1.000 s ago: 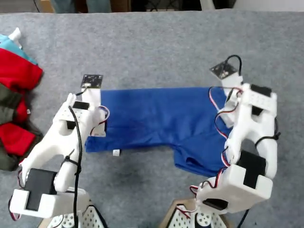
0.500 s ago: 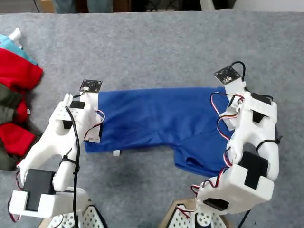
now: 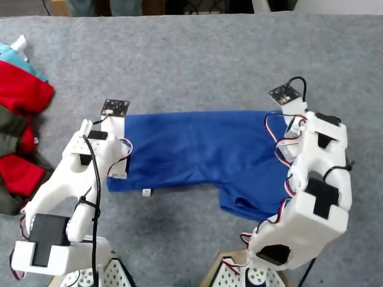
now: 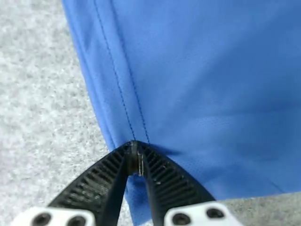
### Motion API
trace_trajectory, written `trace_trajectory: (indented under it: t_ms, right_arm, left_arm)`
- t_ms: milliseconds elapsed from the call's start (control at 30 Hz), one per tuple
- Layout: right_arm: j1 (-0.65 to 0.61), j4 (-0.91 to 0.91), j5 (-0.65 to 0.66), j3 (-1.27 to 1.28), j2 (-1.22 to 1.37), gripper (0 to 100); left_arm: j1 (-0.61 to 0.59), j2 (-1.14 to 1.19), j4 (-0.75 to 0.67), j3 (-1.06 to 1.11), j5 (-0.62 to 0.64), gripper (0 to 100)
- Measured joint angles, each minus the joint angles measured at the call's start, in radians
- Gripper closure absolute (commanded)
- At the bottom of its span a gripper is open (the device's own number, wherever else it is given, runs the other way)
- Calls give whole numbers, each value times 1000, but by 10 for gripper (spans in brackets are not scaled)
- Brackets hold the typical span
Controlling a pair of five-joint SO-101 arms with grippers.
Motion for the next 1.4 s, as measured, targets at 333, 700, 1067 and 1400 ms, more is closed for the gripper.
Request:
trace_trajectory:
  t_ms: [333,700,1067,1400]
  right_arm:
    - [-5,195,0,-54,-123,985]
    - [-120,535,361,-17,-540,964]
    - [-123,557,741,486,-867,792]
    - [-123,466,878,853,-1092,790]
  left_arm:
    - [-14,-83,112,-35,0,971]
    - [-14,-344,233,-58,2,970]
    - [-32,-364,233,32,2,970]
    - [-107,-364,233,32,2,970]
